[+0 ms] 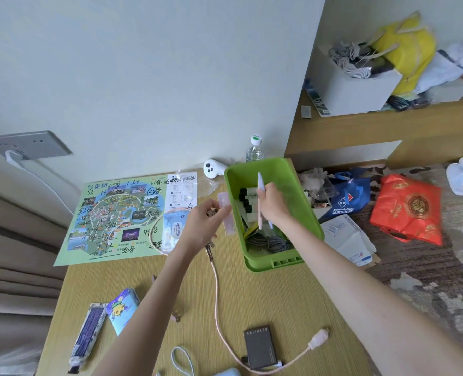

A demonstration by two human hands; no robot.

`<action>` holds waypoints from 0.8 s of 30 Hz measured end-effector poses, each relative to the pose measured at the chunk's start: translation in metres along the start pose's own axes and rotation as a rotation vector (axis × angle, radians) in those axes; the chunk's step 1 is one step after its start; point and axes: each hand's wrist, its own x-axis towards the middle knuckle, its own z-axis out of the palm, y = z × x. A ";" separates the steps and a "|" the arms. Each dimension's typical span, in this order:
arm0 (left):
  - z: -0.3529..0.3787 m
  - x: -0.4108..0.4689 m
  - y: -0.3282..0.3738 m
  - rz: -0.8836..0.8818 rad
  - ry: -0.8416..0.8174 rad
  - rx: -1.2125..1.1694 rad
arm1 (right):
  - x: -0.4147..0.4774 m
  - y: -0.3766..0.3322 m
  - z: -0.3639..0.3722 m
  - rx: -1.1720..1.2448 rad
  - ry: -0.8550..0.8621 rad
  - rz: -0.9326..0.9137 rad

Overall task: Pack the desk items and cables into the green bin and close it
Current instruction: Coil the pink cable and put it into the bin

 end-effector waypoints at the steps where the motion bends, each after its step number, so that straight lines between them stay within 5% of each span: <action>1: 0.001 0.005 0.000 -0.013 0.004 0.007 | 0.005 0.001 0.005 -0.008 -0.038 0.007; 6: 0.007 0.025 0.006 -0.051 0.008 0.042 | 0.008 0.010 0.008 -0.215 -0.232 -0.027; 13: 0.036 0.052 0.046 0.075 0.024 0.231 | -0.023 0.029 -0.046 -0.317 0.264 -0.384; 24: 0.119 0.076 0.043 -0.028 -0.078 0.661 | -0.050 0.073 -0.059 -0.271 0.099 -0.184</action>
